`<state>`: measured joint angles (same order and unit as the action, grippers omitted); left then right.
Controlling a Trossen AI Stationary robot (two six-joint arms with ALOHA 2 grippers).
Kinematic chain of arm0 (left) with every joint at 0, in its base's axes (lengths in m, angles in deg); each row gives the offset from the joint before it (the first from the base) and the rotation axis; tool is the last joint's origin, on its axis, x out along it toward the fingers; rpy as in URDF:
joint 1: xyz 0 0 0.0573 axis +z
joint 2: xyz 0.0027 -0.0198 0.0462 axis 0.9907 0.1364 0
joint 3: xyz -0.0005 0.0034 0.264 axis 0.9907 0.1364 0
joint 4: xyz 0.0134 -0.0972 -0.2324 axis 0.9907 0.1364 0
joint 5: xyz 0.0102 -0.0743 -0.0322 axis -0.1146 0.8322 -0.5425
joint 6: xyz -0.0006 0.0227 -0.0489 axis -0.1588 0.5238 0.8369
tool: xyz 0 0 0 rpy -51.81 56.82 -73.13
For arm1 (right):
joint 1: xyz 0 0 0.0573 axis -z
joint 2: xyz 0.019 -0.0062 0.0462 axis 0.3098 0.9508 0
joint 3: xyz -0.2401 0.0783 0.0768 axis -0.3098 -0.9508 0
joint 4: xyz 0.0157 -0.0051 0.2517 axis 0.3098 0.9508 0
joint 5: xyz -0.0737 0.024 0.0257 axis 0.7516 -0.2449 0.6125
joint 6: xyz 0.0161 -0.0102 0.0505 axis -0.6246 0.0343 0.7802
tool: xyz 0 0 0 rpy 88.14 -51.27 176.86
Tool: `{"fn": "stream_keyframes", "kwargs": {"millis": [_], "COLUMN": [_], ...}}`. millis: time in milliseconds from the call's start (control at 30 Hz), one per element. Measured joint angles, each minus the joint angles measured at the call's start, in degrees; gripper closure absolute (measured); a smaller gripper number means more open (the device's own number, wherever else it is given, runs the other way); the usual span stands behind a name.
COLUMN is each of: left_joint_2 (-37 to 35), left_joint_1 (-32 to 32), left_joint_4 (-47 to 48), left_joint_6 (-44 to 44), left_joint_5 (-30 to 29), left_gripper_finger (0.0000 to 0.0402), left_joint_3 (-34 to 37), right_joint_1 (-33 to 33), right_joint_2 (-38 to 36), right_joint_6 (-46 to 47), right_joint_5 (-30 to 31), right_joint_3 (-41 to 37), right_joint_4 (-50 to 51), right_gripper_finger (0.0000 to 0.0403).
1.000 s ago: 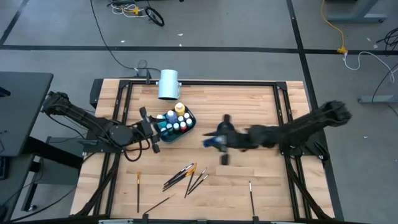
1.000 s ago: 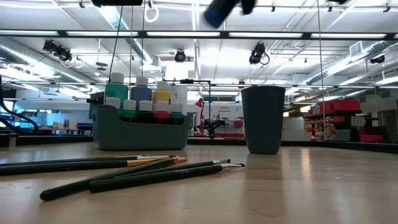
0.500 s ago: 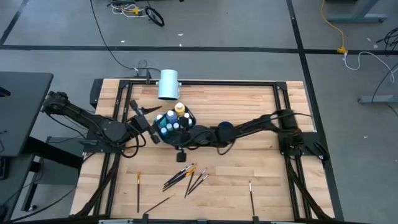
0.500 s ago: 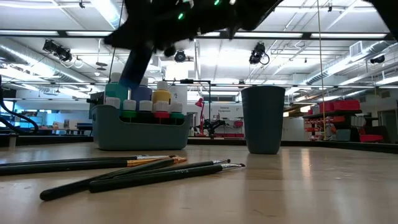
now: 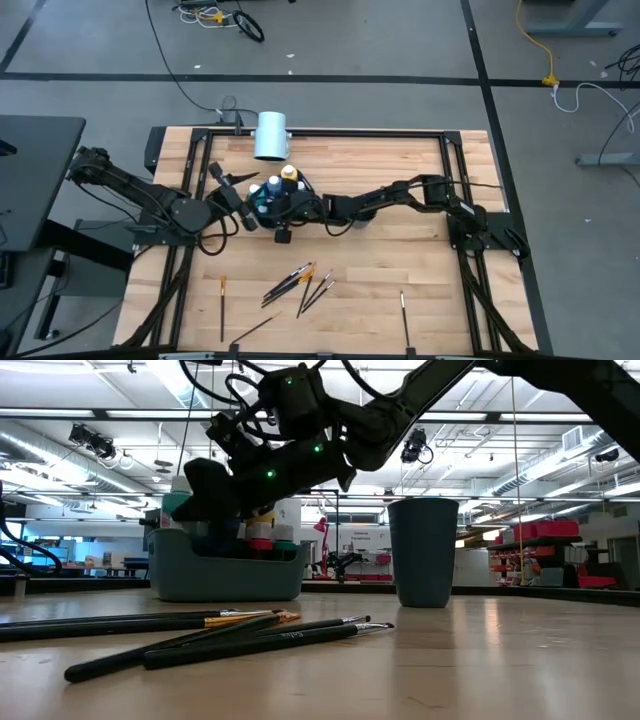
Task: Pick & Place Paint Supplies
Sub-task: Put the purple paint bottle into the blue bin, then put the silver paint brush into the blue cup
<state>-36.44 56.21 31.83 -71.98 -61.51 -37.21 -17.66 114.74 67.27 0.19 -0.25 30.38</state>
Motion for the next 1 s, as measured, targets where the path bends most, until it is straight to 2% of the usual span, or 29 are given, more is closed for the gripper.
{"fn": "stream_keyframes", "kwargs": {"millis": [100,300,467,633,733,1000], "left_joint_2": [0.00,0.00,0.00,0.00,0.00,0.00], "left_joint_1": [0.01,0.00,0.00,0.00,0.02,0.02], "left_joint_4": [0.02,0.06,0.06,0.25,0.25,0.47], "left_joint_6": [0.00,-0.02,-0.02,-0.02,-0.02,0.13], "left_joint_5": [0.01,0.02,0.02,0.00,-0.02,0.07], "left_gripper_finger": [0.0231,0.0231,0.0231,0.0231,0.0231,0.0231], "left_joint_3": [0.00,0.00,0.00,0.00,0.00,0.00], "right_joint_1": [0.60,0.70,0.48,-0.22,-0.78,-1.81], "right_joint_2": [0.29,0.44,0.28,-3.15,-7.09,-21.00], "right_joint_6": [0.17,0.41,0.01,0.17,-0.13,-0.76], "right_joint_5": [-1.74,-1.53,-1.44,-1.42,-1.40,-1.22], "right_joint_3": [0.02,0.02,0.01,-0.02,-0.02,-0.02], "right_joint_4": [-0.43,-1.56,-2.57,-1.09,3.12,28.54], "right_gripper_finger": [0.0282,0.0196,0.0156,0.0148,0.0154,0.0162]}}
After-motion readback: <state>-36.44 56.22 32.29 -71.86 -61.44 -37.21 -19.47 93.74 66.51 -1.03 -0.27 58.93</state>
